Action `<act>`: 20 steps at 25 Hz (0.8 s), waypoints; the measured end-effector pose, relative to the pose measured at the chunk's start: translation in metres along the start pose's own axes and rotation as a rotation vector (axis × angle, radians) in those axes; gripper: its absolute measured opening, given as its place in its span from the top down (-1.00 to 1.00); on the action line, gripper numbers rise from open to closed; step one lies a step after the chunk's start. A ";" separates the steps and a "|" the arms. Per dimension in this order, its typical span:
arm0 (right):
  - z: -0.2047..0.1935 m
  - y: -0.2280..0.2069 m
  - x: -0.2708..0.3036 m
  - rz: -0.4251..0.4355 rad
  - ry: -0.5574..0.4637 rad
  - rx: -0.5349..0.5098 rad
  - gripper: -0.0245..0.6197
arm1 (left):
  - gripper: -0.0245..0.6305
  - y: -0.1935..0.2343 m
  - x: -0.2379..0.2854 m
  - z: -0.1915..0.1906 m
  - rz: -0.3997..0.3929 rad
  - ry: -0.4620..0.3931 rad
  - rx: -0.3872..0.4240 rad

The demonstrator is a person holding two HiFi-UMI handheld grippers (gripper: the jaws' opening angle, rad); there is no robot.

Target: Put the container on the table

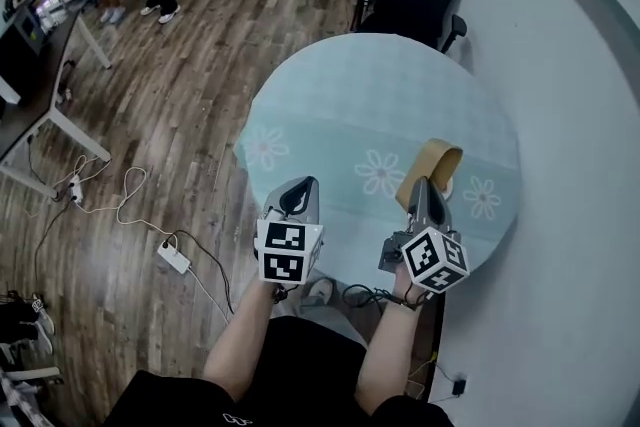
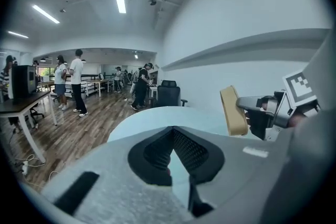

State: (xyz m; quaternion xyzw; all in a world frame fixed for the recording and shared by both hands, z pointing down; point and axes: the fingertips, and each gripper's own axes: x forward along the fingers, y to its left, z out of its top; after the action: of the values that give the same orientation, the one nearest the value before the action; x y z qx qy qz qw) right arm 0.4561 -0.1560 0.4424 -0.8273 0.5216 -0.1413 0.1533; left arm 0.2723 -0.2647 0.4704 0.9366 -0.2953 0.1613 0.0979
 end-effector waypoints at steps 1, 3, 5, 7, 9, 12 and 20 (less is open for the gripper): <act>-0.001 -0.003 0.006 0.009 0.011 -0.011 0.84 | 0.93 -0.003 0.010 0.000 -0.001 0.012 0.008; -0.004 -0.008 0.016 0.026 0.041 -0.038 0.84 | 0.93 -0.009 0.027 0.002 -0.009 0.030 0.023; -0.014 -0.013 0.026 0.034 0.098 -0.078 0.84 | 0.93 -0.016 0.039 0.001 -0.025 0.046 0.033; -0.035 -0.016 0.033 0.025 0.186 -0.151 0.84 | 0.93 -0.019 0.049 -0.010 -0.035 0.085 0.039; -0.057 -0.022 0.047 0.015 0.264 -0.218 0.84 | 0.93 -0.020 0.064 -0.024 -0.042 0.129 0.044; -0.092 -0.038 0.071 0.008 0.372 -0.297 0.84 | 0.93 -0.016 0.095 -0.045 -0.043 0.186 0.030; -0.190 -0.050 0.078 -0.008 0.628 -0.410 0.84 | 0.93 0.001 0.138 -0.091 -0.063 0.295 -0.049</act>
State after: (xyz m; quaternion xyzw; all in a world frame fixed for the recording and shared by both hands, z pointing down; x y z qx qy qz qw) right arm 0.4548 -0.2260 0.6416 -0.7594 0.5573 -0.2814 -0.1832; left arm 0.3564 -0.3120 0.6042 0.9090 -0.2519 0.2865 0.1680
